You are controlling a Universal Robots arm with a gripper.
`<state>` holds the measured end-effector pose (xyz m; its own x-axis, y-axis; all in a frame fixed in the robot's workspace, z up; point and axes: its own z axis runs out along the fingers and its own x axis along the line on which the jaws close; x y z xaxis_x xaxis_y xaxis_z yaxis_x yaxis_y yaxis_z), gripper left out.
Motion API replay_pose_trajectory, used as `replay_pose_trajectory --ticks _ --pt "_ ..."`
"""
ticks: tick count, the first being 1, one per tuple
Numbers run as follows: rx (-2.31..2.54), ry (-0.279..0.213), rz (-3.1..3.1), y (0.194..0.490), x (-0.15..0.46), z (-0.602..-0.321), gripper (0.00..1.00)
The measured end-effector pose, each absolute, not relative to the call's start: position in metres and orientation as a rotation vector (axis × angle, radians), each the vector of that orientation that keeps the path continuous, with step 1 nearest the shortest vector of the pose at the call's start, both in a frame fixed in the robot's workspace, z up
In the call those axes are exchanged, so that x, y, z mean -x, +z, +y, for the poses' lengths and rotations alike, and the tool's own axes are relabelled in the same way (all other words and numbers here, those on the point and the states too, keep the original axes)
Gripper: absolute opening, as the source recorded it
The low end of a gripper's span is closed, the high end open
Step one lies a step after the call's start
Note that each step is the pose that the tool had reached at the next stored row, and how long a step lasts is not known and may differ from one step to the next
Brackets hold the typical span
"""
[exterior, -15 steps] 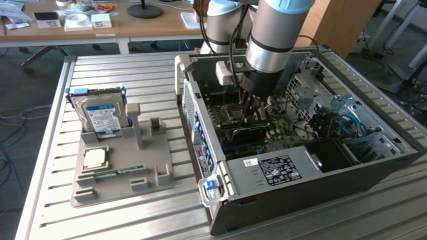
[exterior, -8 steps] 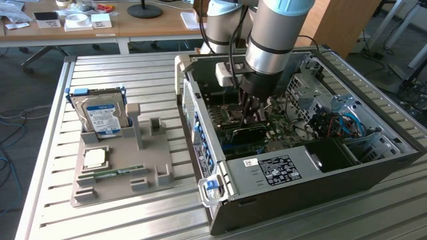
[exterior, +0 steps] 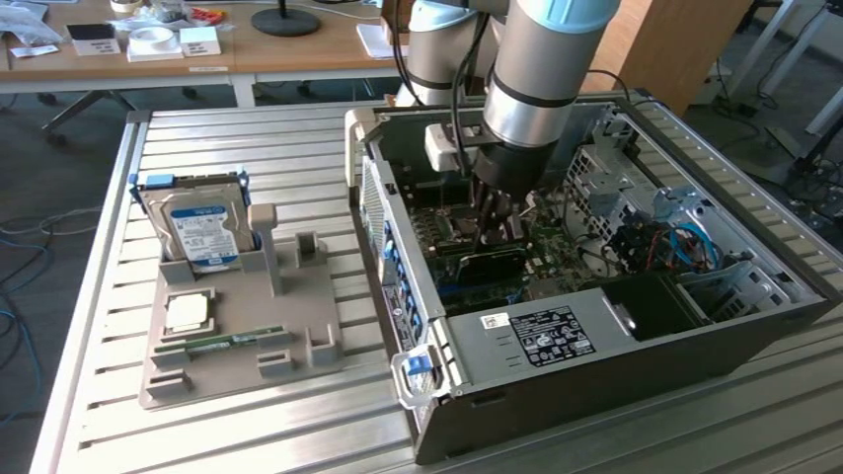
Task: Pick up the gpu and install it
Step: 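Press down on the gpu until it lock into place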
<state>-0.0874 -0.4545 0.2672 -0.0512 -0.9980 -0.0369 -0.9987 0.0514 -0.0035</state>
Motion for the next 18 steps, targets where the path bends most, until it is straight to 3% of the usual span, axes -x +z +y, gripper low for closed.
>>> replay_pose_trajectory --ticks 18 --pt "2.143 0.035 2.257 0.2650 0.0877 -0.4536 0.11"
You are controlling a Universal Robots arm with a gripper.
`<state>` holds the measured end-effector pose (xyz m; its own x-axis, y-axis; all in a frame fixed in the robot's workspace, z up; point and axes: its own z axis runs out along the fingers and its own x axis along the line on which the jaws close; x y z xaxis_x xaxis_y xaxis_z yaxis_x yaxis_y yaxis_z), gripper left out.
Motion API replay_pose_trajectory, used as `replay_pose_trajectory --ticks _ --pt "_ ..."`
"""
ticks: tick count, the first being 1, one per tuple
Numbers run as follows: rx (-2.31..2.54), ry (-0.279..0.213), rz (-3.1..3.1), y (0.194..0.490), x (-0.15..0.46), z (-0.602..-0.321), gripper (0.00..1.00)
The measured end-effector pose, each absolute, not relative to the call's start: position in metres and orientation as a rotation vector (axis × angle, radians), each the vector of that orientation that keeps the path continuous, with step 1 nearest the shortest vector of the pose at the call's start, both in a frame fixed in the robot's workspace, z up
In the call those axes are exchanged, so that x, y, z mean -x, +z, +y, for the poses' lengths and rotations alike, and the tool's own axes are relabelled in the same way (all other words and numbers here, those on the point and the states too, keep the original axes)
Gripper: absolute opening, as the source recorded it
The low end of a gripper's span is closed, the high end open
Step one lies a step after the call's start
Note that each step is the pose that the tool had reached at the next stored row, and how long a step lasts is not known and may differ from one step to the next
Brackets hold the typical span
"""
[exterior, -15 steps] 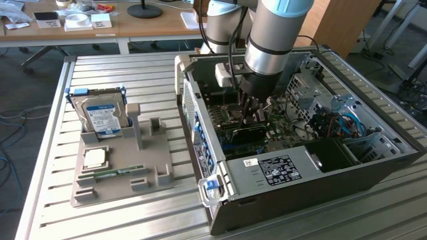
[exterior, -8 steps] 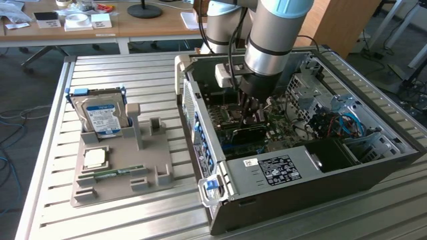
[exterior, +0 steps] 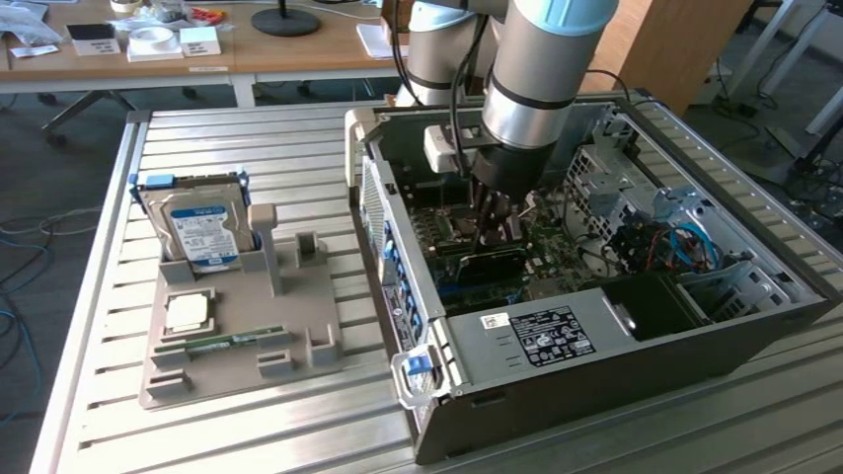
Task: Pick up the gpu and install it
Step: 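Press down on the gpu until it lock into place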
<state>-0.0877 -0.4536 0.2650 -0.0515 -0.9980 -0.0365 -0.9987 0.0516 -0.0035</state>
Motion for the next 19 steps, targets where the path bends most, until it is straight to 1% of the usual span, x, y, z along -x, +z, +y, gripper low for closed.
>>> replay_pose_trajectory --ticks 19 --pt "2.143 0.035 2.257 0.2653 0.0877 -0.4548 0.11"
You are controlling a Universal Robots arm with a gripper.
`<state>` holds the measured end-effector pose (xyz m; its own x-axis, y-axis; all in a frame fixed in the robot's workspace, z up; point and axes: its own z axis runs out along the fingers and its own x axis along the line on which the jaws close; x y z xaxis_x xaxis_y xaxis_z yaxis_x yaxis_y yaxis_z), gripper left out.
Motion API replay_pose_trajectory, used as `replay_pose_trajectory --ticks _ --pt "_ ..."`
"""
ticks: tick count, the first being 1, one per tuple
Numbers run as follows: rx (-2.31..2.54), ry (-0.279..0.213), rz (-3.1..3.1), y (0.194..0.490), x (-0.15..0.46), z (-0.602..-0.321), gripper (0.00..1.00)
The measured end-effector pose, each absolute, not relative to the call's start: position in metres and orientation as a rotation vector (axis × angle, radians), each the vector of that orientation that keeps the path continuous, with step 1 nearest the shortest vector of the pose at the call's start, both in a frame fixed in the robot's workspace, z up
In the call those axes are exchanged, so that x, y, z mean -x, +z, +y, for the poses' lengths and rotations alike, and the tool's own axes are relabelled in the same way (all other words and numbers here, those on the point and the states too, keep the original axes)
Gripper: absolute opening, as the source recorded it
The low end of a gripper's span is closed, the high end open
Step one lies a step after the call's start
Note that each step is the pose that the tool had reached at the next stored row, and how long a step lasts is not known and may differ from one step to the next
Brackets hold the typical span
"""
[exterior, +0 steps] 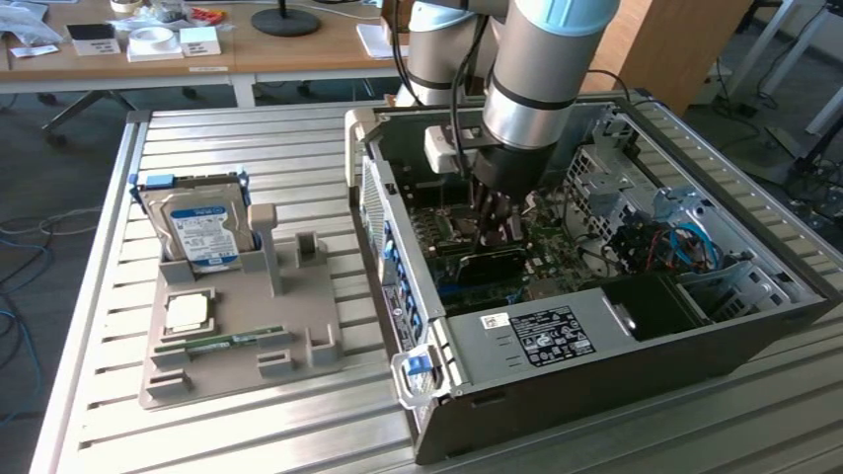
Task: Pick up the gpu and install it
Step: 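Press down on the gpu until it lock into place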
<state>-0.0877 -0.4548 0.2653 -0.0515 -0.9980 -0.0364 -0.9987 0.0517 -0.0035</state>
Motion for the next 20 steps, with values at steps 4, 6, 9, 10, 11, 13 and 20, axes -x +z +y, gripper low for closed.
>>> replay_pose_trajectory --ticks 4,6,9,10,11,13,20 --pt "2.143 0.035 2.257 0.2642 0.0877 -0.4548 0.11" --pt "2.143 0.035 2.257 0.2642 0.0877 -0.4548 0.11" --pt "2.144 0.035 2.257 0.2634 0.0877 -0.4548 0.11" --pt "2.144 0.035 2.257 0.2633 0.0877 -0.4548 0.11" --pt "2.144 0.035 2.257 0.2633 0.0877 -0.4548 0.11" --pt "2.143 0.035 2.257 0.2631 0.0877 -0.4548 0.11" --pt "2.143 0.035 2.257 0.2624 0.0878 -0.4548 0.11"
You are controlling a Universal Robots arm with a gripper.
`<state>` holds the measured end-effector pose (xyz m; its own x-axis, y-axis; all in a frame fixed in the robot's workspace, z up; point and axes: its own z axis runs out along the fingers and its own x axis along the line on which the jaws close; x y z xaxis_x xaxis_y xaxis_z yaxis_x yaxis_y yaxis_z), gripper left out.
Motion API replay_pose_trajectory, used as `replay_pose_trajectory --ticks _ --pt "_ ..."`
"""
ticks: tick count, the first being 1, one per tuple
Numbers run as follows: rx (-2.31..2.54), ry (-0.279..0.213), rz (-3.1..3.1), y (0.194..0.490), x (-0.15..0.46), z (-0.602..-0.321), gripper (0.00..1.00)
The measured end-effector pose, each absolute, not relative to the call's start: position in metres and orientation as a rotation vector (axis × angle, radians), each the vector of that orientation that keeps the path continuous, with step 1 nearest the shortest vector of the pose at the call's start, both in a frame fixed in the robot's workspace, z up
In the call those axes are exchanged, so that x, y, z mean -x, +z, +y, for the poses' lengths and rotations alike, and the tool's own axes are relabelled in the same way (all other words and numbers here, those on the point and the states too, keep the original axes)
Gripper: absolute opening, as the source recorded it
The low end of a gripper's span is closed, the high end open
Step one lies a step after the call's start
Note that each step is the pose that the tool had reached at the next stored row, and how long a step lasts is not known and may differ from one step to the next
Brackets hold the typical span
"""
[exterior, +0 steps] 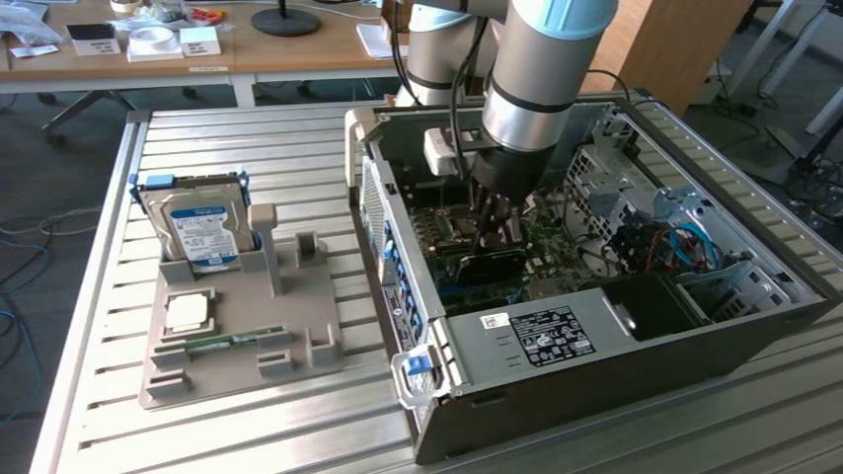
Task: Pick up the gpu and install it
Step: 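Press down on the gpu until it lock into place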
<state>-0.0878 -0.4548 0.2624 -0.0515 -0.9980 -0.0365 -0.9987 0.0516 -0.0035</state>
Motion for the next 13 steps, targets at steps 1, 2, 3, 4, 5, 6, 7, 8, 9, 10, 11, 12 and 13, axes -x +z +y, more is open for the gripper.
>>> replay_pose_trajectory --ticks 1,2,3,4,5,6,7,8,9,10,11,12,13 --pt "2.143 0.035 2.257 0.2624 0.0879 -0.4548 0.11" --pt "2.143 0.035 2.257 0.2622 0.0883 -0.4548 0.11" --pt "2.143 0.035 2.257 0.2616 0.0888 -0.4548 0.11" --pt "2.143 0.035 2.257 0.2614 0.0891 -0.4548 0.11" --pt "2.143 0.035 2.257 0.2614 0.0891 -0.4548 0.11" --pt "2.143 0.035 2.257 0.2613 0.0892 -0.4548 0.11" --pt "2.143 0.035 2.257 0.2613 0.0892 -0.4548 0.11" --pt "2.143 0.035 2.257 0.2612 0.0892 -0.4548 0.11" --pt "2.143 0.034 2.257 0.2609 0.0893 -0.4548 0.11" --pt "2.143 0.034 2.257 0.2607 0.0896 -0.4548 0.11" --pt "2.143 0.034 2.257 0.2607 0.0896 -0.4548 0.11" --pt "2.143 0.034 2.257 0.2607 0.0896 -0.4548 0.11" --pt "2.143 0.034 2.257 0.2606 0.0896 -0.4548 0.11"
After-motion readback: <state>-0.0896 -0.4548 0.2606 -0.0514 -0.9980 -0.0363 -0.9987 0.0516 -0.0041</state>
